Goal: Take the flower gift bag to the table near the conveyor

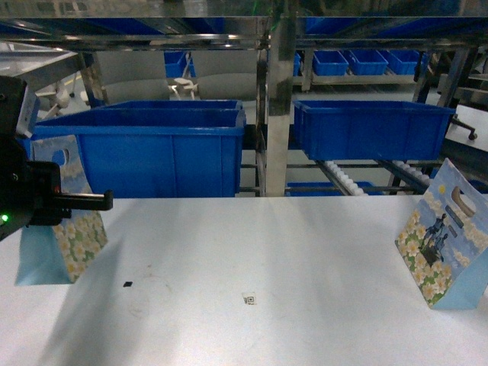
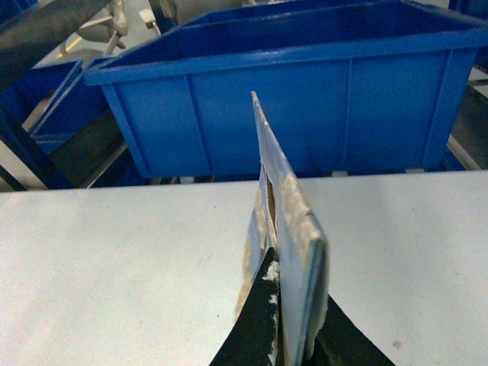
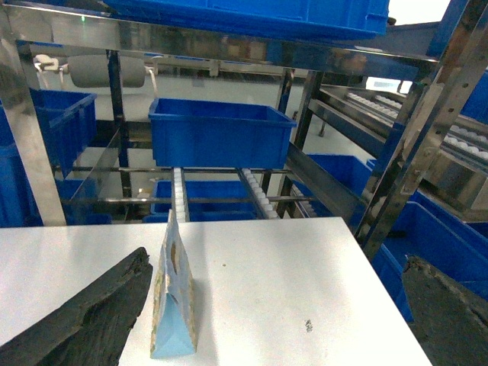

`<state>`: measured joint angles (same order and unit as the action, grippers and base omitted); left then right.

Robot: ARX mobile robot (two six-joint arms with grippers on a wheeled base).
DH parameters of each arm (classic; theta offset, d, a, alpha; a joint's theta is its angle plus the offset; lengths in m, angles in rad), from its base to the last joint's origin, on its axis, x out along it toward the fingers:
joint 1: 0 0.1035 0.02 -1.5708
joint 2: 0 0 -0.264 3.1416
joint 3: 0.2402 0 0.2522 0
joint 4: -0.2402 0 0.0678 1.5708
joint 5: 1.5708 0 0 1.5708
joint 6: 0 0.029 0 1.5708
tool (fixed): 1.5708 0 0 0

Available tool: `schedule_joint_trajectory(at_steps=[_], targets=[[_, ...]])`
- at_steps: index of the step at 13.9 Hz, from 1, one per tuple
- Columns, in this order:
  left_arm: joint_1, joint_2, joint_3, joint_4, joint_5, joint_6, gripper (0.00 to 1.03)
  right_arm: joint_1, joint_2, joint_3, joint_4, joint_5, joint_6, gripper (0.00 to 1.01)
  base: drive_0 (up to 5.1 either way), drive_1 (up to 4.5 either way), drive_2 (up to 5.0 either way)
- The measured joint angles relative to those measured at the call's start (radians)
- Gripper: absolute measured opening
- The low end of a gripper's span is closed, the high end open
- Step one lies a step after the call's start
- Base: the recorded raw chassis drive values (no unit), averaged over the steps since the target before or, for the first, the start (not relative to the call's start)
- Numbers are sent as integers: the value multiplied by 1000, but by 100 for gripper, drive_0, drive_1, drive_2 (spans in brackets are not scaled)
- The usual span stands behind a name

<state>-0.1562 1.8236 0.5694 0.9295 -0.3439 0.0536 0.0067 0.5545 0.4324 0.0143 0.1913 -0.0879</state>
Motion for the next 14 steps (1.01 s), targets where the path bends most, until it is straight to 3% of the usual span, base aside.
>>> schedule_joint_trajectory(at_steps=[4,11,14], targets=[[-70,2,4,-67,-11,-39,2,0,0,0,0,0,0,98,0,0,0],[-51,47,24,-45,30,-63,2,0,0,0,0,0,0,98,0,0,0],[-77,64,-4,-73,-12,-72,2,0,0,0,0,0,0,98,0,0,0]])
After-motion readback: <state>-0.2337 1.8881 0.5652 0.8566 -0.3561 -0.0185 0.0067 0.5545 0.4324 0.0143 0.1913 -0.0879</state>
